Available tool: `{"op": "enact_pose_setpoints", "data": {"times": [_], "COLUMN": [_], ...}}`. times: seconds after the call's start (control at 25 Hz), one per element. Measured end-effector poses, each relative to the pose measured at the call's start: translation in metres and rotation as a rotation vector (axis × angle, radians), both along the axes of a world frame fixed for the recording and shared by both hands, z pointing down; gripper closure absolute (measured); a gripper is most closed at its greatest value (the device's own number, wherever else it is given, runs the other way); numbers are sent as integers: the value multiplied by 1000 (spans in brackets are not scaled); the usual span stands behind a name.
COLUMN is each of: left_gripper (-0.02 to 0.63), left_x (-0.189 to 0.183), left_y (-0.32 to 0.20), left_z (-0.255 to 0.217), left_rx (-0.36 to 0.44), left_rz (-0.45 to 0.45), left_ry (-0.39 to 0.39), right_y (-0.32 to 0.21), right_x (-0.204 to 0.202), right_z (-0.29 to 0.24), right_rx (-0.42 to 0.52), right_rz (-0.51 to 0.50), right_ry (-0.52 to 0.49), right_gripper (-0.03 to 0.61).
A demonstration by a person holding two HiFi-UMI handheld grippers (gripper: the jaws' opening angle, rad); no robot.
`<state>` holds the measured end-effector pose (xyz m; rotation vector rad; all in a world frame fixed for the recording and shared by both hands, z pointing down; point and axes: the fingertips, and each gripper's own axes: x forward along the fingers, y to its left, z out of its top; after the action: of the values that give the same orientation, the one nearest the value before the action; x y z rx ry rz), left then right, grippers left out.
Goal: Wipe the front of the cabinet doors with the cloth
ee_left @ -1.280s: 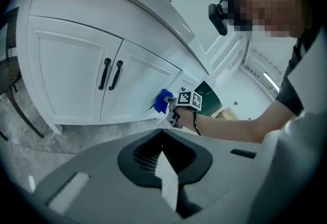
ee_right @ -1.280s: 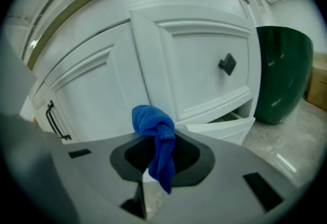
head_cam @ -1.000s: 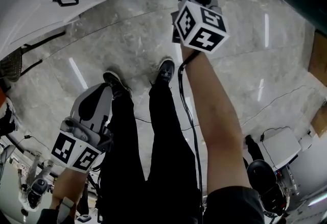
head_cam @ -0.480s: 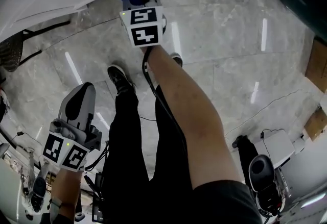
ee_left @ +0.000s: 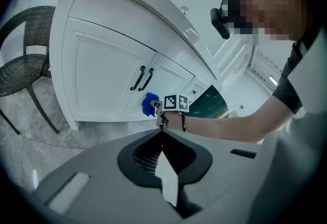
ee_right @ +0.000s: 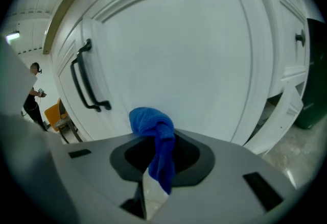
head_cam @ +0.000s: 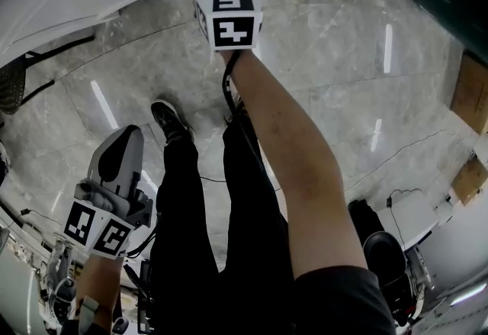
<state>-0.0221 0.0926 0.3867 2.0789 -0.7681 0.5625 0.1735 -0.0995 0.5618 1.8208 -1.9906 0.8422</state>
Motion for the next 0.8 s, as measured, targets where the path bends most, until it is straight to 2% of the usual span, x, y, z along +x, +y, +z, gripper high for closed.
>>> {"op": "enact_pose_setpoints", "data": {"times": [0.16, 0.36, 0.44, 0.6, 0.8], "left_gripper": [614, 614, 614, 614, 614], "left_x": [28, 55, 63, 73, 71], "left_y": [0, 2, 5, 10, 9], "left_z": [3, 8, 10, 8, 1], "left_rx": [-4, -3, -4, -8, -6], "left_rz": [12, 32, 46, 69, 65], "left_ry": [6, 2, -3, 1, 21], "right_y": [14, 37, 42, 54, 63], "right_x": [68, 160, 183, 197, 189], "right_z": [8, 14, 12, 1, 2], "right_rx": [-25, -58, -62, -40, -47], "right_rz": [63, 269, 317, 391, 430], "right_ry": [55, 62, 81, 33, -7], "right_gripper": [509, 509, 509, 509, 509]}}
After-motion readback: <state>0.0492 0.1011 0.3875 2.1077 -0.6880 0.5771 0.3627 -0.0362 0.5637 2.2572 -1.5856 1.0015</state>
